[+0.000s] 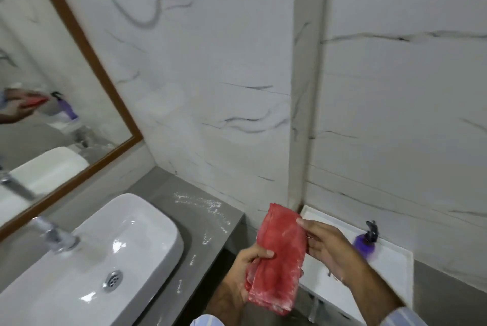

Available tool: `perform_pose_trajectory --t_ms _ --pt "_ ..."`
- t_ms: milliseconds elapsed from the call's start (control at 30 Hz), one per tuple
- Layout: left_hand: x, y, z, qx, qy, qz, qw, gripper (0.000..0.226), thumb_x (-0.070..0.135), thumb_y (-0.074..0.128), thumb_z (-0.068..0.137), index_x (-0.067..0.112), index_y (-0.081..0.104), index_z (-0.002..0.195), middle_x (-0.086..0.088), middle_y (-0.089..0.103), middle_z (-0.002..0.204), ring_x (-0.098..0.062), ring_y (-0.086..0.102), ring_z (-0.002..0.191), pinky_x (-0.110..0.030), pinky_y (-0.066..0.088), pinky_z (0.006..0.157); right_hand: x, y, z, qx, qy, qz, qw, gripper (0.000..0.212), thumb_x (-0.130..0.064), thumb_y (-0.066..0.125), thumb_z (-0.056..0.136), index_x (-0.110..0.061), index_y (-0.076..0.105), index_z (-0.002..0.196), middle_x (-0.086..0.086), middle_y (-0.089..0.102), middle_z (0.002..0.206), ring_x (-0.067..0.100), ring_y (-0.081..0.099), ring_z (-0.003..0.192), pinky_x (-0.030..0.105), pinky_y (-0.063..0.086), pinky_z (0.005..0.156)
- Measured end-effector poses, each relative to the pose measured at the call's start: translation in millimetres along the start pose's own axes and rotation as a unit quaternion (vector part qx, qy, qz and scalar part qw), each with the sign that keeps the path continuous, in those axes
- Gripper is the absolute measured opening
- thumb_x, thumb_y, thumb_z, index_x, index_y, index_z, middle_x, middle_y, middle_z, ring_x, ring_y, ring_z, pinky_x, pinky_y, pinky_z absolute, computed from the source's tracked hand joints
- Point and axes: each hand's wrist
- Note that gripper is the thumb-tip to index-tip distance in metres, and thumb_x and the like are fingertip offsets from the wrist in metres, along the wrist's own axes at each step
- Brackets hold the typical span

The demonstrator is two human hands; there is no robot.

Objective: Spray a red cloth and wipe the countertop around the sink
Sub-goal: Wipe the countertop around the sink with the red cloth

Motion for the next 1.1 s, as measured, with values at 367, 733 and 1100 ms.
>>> perform_pose_trajectory --t_ms 367,733,1100 --pt "208 -146 -45 0.208 -0.103 0.495 0.838 0.027 0.019 0.082 0.081 0.007 0.075 0.104 -0.012 0.076 0.096 -0.031 0.074 0.090 -0.038 0.062 0.087 -23 158 152 -0.102 0.183 -0.102 0.972 0.021 0.011 0.070 0.078 0.003 0.072 0.098 0.017 0.068 0.086 0.021 0.067 0.074 0.032 0.059 0.070" --pt "410 -295 11 0.241 -0.050 0.763 0.597 0.027 0.015 0.077 0.083 0.012 0.076 0.110 -0.011 0.079 0.107 -0.029 0.072 0.097 -0.028 0.053 0.078 10 314 348 -0.028 0.046 -0.232 0.971 0.033 0.001 0.083 0.074 -0.008 0.073 0.104 0.018 0.081 0.095 0.029 0.076 0.082 0.033 0.060 0.067" --pt "376 -409 38 0.212 -0.145 0.814 0.522 0.028 0.011 0.067 0.088 0.017 0.077 0.113 -0.009 0.074 0.125 -0.034 0.070 0.115 -0.038 0.059 0.095 147 355 398 -0.184 -0.210 -0.685 0.672 0.019 -0.025 0.055 0.101 -0.026 0.065 0.118 -0.006 0.064 0.127 0.012 0.058 0.112 0.022 0.042 0.089"
Point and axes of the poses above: each hand's wrist, its own z-axis towards the middle knuckle, its own y-axis out of the palm, x = y × z
